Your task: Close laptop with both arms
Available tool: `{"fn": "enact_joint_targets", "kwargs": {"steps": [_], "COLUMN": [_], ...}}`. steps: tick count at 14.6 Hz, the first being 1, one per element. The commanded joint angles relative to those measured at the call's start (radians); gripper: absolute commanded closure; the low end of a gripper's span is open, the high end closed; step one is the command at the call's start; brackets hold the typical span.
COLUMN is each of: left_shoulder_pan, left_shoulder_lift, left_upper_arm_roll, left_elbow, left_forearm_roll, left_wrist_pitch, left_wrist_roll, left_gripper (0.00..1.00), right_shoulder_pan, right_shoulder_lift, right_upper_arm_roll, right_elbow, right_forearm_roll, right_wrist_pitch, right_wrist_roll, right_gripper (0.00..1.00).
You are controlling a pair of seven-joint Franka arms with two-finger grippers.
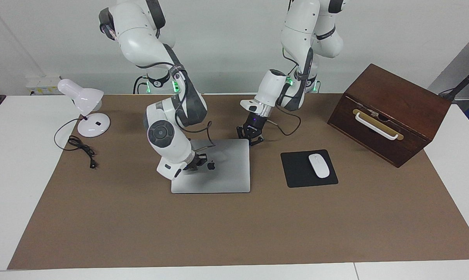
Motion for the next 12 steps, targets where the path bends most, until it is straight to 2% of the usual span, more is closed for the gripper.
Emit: {"fn": "enact_joint_targets", "kwargs": {"steps": [1, 12], "left_shoulder_pan": [-0.003, -0.003], "left_shoulder_lift": [0.039, 0.039], "left_upper_arm_roll": [0.015, 0.015], "left_elbow": [0.008, 0.006], "left_forearm_roll": [-0.007, -0.007], "left_wrist_pitch": [0.018, 0.013], "left_wrist_roll": [0.026, 0.028], "left_gripper": [1.0, 1.0], "right_shoulder_pan": [-0.021, -0.02], "right_shoulder_lift": [-0.041, -0.056], "right_upper_arm_roll": [0.021, 0.021], "right_elbow": [-0.074, -0.126], "right_forearm_roll": [0.009, 0.009], "right_wrist_pitch": [0.04, 0.078], "right_wrist_roll": [0.018, 0.018], "right_gripper": [1.0, 1.0]}}
